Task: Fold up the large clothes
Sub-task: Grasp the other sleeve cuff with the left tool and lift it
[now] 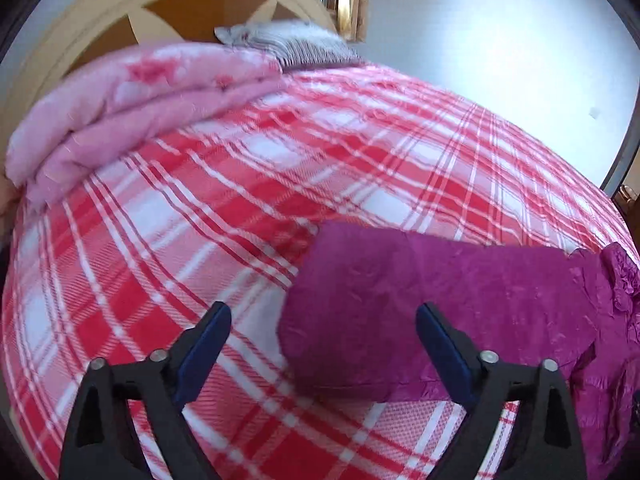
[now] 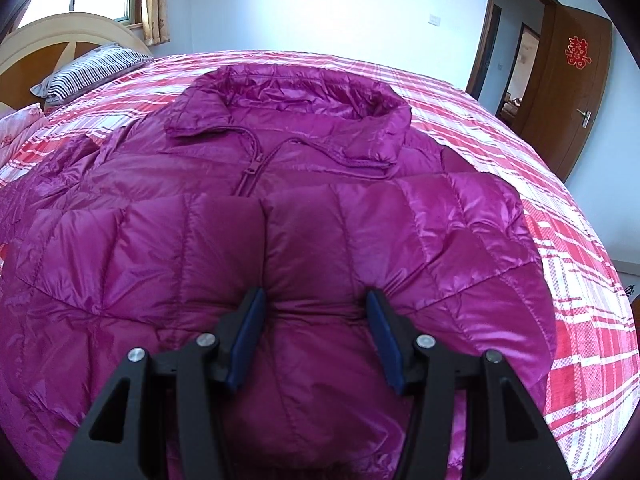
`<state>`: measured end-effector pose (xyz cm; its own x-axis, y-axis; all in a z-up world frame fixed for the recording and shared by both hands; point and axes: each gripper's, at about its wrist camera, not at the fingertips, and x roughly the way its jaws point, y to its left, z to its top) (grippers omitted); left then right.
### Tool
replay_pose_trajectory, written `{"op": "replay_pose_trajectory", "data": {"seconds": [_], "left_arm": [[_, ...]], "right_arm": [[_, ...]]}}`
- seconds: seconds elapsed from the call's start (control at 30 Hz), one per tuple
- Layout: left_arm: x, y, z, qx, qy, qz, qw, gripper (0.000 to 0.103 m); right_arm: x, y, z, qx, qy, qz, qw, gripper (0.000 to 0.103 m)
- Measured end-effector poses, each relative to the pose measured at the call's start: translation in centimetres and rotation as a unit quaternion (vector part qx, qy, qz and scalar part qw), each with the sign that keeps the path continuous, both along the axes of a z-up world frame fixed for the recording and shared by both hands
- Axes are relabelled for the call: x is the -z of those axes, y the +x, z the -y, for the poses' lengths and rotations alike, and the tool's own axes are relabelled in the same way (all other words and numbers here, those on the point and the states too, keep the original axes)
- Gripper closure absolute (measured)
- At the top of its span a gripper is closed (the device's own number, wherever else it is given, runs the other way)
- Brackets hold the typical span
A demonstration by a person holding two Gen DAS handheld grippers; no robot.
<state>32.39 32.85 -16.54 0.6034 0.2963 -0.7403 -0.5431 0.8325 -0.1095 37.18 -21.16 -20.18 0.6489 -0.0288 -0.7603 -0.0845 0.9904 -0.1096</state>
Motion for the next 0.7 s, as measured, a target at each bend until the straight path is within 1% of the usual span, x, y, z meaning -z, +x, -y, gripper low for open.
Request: {"op": "replay_pose_trajectory", "data": {"seconds": [0.03, 0.07, 0.1, 0.13, 0.17, 0.23, 0.3, 0.33, 0.37, 0.47, 0.57, 0.63, 0.67, 0.7], "left_arm": [[0.4, 0.3, 0.1, 0.002, -0.004, -0.005, 1.0000, 0.022], [1.2, 0.9, 0.4, 0.013, -0.011, -0.014, 0.9998, 0.029], [1.7, 1.3, 0.8, 0.019, -0.010, -0.024, 0.9995, 0.037], [2.4, 1.8, 1.1, 0.021, -0.003, -0.043, 0.9989, 0.041], [2.6, 1.8, 1.3, 0.019, 0.001, -0.047, 0.9987, 0.045], [2.5, 1.5, 1.3, 0.018, 0.008, -0.029, 0.9994, 0.060], [2.0, 1.1, 1.1, 0.026, 0.002, -0.017, 0.9995, 0.079], [1.6, 1.0, 1.1, 0.028, 0.007, -0.012, 0.9995, 0.083], [0.9, 0.9, 1.3, 0.032, 0.019, -0.007, 0.9993, 0.086], [-1.5, 0.4, 2.1, 0.037, 0.045, 0.016, 0.9981, 0.087], [-4.0, 0.2, 2.7, 0.037, 0.061, 0.043, 0.9965, 0.088], [-6.2, -0.2, 4.1, 0.045, 0.093, 0.067, 0.9925, 0.088], [-7.5, -0.4, 5.4, 0.053, 0.115, 0.082, 0.9886, 0.088], [-8.4, -0.5, 6.1, 0.060, 0.126, 0.092, 0.9859, 0.088]], "right_arm": [[0.0, 0.0, 0.0, 0.000, -0.001, 0.000, 1.000, 0.046], [0.0, 0.0, -0.1, 0.000, -0.003, 0.001, 1.000, 0.046], [0.0, 0.0, -0.1, 0.000, -0.003, 0.001, 1.000, 0.046], [0.0, 0.0, -0.1, 0.000, -0.003, 0.001, 1.000, 0.046], [0.0, -0.1, -0.1, 0.000, -0.005, 0.002, 1.000, 0.046], [0.0, -0.1, -0.2, 0.000, -0.006, 0.002, 1.000, 0.046], [-0.1, -0.1, -0.2, 0.000, -0.006, 0.002, 1.000, 0.046], [-0.1, -0.1, -0.2, 0.000, -0.006, 0.002, 1.000, 0.046], [-0.1, -0.1, -0.2, 0.001, -0.006, 0.002, 1.000, 0.046], [0.0, -0.1, -0.1, 0.001, -0.006, 0.003, 1.000, 0.046], [-0.1, -0.1, -0.1, 0.001, -0.006, 0.003, 1.000, 0.046], [-0.1, -0.1, -0.1, 0.001, -0.006, 0.004, 1.000, 0.046], [-0.1, -0.1, -0.1, 0.001, -0.006, 0.004, 1.000, 0.046], [-0.1, 0.0, -0.1, 0.001, -0.006, 0.004, 1.000, 0.046]]}}
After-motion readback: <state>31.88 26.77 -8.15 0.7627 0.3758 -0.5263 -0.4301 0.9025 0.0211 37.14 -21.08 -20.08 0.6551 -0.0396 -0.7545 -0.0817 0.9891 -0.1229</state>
